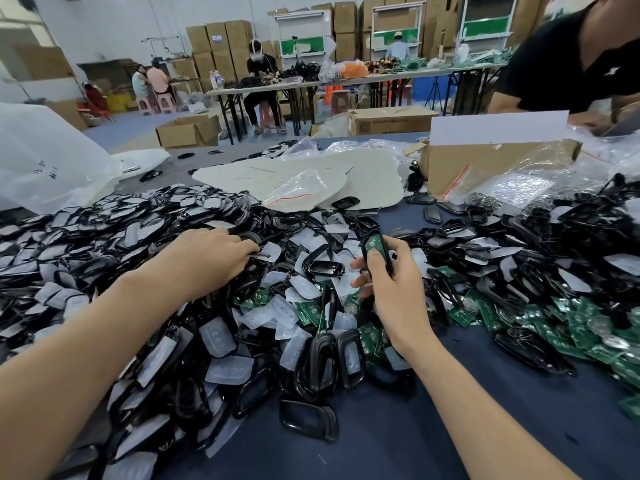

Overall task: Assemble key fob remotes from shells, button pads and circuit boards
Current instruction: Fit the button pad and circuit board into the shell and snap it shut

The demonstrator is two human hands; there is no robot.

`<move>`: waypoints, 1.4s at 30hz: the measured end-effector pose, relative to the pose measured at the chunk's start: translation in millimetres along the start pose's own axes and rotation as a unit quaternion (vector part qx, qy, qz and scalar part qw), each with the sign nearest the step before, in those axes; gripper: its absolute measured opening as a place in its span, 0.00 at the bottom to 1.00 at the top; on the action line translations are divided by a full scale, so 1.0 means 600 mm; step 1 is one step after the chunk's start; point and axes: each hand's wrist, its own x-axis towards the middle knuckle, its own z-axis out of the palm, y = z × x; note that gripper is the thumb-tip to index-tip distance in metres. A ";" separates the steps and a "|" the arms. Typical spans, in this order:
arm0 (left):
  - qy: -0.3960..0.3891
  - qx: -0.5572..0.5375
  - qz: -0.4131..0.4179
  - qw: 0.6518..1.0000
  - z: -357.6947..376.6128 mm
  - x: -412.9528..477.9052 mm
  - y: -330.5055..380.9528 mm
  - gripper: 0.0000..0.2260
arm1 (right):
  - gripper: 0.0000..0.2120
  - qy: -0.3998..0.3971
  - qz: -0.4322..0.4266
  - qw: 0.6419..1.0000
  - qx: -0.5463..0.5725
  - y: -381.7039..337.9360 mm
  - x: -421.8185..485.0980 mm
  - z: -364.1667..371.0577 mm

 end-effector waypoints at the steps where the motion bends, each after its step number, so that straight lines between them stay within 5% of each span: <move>1: 0.006 0.012 0.002 1.000 0.002 0.001 0.000 0.17 | 0.06 0.001 0.002 1.000 0.000 0.000 0.000 -0.001; 7: 0.026 -0.031 -0.026 0.999 0.010 0.014 -0.011 0.12 | 0.06 0.011 0.008 1.000 0.007 -0.002 0.000 -0.002; 10: 0.130 -0.209 -0.072 0.966 0.006 0.015 -0.003 0.13 | 0.07 0.013 0.019 0.999 0.032 -0.007 0.003 -0.005; 12: 0.188 -0.413 -0.112 0.884 -0.010 0.018 0.031 0.09 | 0.08 0.014 0.035 0.997 0.067 -0.014 0.006 -0.008; 15: 0.151 -0.660 -0.109 0.728 -0.033 0.025 0.120 0.07 | 0.10 0.005 0.055 0.993 0.107 -0.023 0.009 -0.015; 21: 0.162 -0.785 -0.108 0.588 -0.025 0.067 0.268 0.07 | 0.19 0.023 0.090 0.991 0.098 -0.022 0.021 -0.046; 25: 0.174 -0.795 -0.110 0.570 -0.006 0.085 0.300 0.08 | 0.17 0.030 0.124 0.989 0.072 -0.018 0.026 -0.055; 30: 0.199 -0.758 -0.070 0.617 -0.002 0.083 0.301 0.13 | 0.07 -0.018 0.061 0.997 0.043 -0.026 0.018 -0.043; 42: 0.210 -0.818 -0.064 0.532 -0.013 0.067 0.309 0.14 | 0.10 -0.030 0.041 0.994 0.098 -0.037 0.002 -0.022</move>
